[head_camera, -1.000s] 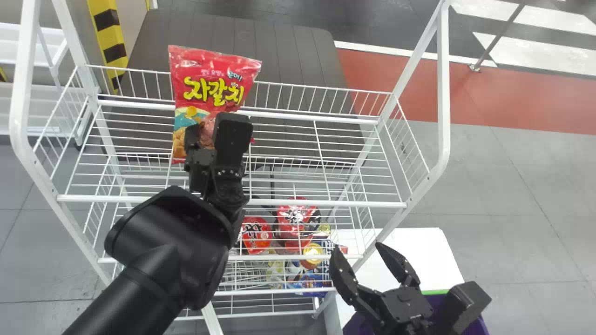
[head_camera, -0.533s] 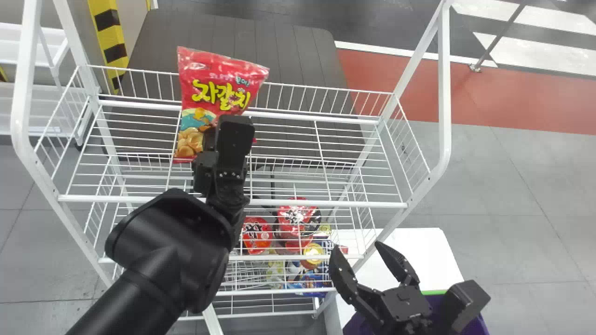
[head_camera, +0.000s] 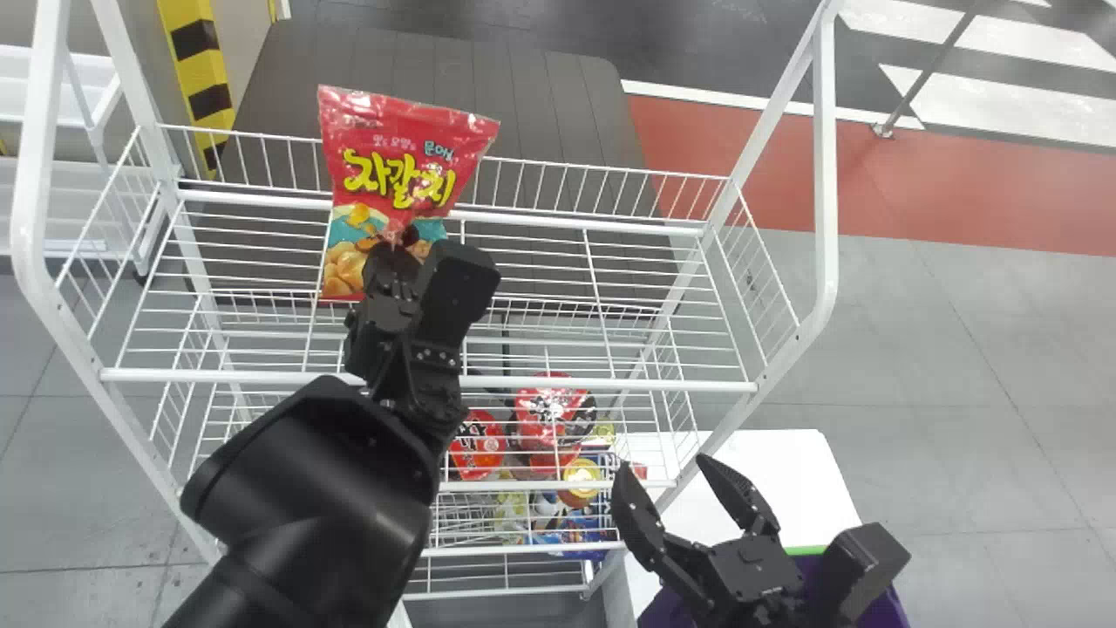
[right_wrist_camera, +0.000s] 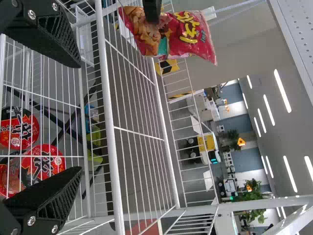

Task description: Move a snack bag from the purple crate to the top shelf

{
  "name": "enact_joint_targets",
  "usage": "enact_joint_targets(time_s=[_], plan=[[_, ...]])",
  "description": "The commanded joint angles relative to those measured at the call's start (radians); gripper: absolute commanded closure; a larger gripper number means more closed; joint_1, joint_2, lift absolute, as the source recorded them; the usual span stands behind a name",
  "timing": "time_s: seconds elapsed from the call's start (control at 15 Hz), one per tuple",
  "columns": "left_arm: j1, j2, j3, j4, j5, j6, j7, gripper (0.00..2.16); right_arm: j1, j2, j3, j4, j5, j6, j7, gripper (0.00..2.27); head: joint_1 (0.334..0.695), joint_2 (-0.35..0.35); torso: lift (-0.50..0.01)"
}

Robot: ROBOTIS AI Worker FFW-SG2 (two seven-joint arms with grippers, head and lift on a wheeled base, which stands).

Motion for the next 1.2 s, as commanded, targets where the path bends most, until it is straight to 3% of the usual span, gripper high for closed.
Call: enact_joint_targets(time_s=[0.0,1.13], plan=[[0.008,-0.003,0.027,-0.04,-0.009,0.05,-0.008,1.43,-0.005,-0.001,0.0,0.002,0.001,0.0,-0.002,0.06,0.695,-0.239,0.0],[0.042,-0.003,0.143,-0.155,-0.222,0.148,-0.159,1.43,-0.034,0.004,0.006,0.031,-0.003,0.003,-0.002,0.06,0.695,-0.165,0.0]])
